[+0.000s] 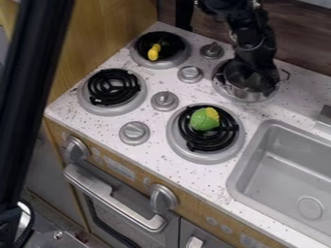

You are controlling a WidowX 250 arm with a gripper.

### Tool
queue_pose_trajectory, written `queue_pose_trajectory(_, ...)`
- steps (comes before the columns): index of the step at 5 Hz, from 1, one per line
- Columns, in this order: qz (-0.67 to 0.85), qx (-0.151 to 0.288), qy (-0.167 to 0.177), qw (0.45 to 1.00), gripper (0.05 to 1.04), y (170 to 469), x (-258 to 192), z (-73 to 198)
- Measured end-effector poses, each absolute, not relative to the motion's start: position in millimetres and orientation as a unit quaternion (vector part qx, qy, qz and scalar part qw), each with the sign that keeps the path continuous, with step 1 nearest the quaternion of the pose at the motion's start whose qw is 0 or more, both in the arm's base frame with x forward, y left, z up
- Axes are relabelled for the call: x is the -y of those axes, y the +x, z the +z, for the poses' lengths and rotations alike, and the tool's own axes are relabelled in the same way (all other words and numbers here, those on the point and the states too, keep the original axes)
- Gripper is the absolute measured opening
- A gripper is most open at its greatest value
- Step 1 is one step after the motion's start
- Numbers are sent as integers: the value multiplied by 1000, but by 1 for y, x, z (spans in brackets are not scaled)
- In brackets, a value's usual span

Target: Move the pot from the upper right side to the lower left side

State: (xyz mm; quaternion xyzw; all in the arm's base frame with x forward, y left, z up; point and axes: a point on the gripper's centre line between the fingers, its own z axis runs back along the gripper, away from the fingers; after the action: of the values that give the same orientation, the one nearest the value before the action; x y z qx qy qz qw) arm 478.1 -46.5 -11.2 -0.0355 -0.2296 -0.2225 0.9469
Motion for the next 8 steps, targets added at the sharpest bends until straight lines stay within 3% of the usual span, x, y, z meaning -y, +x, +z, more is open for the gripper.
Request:
queue_pose_trajectory(2, -216, 160, -29, 963, 999, 477, 40, -47)
queue_pose_trajectory(3, -213, 152, -35, 964, 946, 474, 41, -49)
queue_pose_trajectory(5, -222, 153, -44, 962, 374, 473, 44, -59)
queue_pose_trajectory(6, -221, 165, -40, 960, 200, 476, 44, -51)
queue_pose_trajectory(7, -223, 191, -27, 956, 103, 474, 31, -30)
queue_pose_trajectory(8, -225, 216, -15, 950, 70, 469, 10, -8)
